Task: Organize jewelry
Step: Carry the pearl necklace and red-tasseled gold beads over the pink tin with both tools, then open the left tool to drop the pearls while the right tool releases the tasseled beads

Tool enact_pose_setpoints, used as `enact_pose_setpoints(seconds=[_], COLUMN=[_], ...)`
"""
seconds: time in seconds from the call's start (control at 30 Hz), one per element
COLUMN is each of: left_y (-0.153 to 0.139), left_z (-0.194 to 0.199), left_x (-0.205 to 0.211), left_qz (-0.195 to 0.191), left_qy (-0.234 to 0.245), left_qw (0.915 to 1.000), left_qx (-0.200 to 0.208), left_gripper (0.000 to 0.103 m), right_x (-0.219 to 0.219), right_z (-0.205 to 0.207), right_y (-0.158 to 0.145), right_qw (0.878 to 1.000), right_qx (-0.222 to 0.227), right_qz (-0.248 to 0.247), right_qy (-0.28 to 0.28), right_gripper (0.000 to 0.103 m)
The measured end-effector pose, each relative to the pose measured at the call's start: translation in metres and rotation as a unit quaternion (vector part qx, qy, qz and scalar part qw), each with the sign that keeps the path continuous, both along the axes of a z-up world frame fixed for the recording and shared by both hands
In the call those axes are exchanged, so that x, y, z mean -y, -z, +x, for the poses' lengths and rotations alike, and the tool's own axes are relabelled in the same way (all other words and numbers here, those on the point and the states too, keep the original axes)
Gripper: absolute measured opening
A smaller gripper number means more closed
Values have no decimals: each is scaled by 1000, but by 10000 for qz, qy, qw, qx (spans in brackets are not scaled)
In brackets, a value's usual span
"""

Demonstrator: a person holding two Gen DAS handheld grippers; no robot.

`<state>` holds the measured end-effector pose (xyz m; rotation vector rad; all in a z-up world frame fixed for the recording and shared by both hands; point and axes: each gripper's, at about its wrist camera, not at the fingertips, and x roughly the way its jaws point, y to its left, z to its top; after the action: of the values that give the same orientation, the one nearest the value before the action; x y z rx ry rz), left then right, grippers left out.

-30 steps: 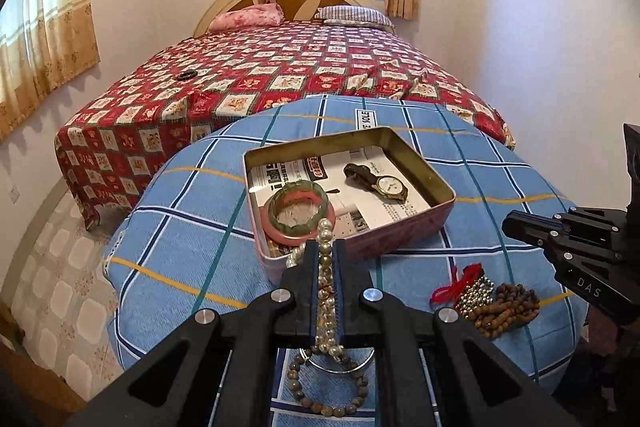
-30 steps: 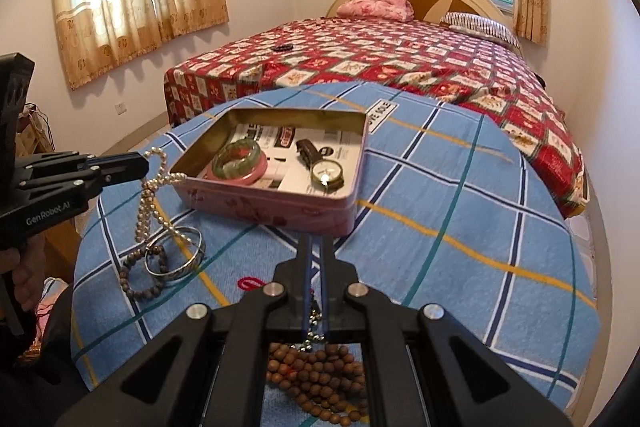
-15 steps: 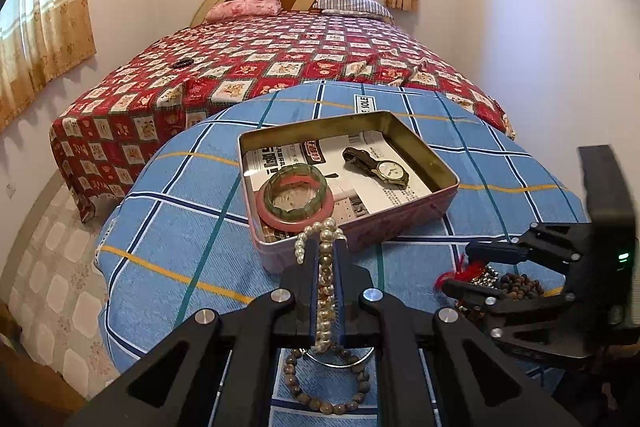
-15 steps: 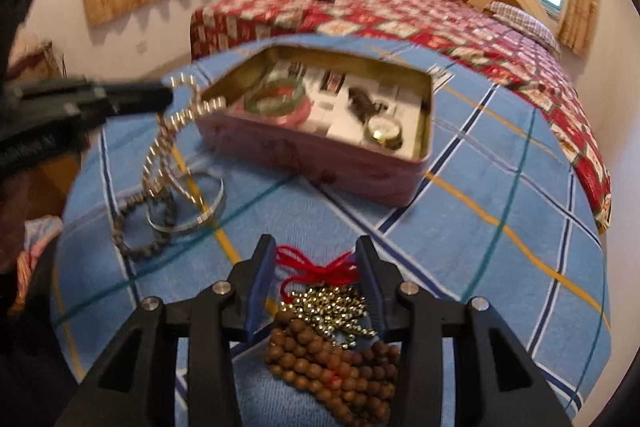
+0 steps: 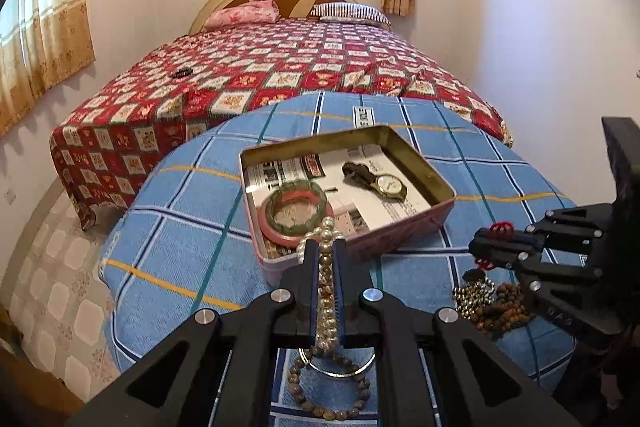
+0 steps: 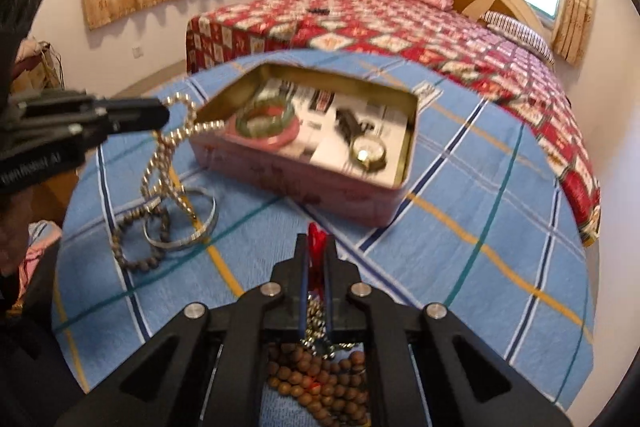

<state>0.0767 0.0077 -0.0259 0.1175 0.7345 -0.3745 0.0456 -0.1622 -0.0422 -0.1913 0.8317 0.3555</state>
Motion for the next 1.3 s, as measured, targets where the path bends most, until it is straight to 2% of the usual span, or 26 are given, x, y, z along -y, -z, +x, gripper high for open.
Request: enact_pose_setpoints(seconds=[0.33,0.5,1.0,1.3], left_y=[-36,-39,-35,-6], left_z=[24,44,89,105], left_x=[4,7,15,19], left_qz=[186,326,500,619], left_qy=[3,-41,-133,-132], left_qw=[9989,9981,9975,9978], left_qx=[435,513,489,214], left_gripper=[6,6,6,6], right_x=[1,-2,-7,-10], right_z=[30,49,89,101], right_y=[-41,-52,-45,-26], right_qw=[9989,9979,9980,9991], right_qx=[459,633,611,405], right_qz=[93,96,138,-18], right_qy=[-38,-65,-125,-93], right_gripper=[8,7,7,8])
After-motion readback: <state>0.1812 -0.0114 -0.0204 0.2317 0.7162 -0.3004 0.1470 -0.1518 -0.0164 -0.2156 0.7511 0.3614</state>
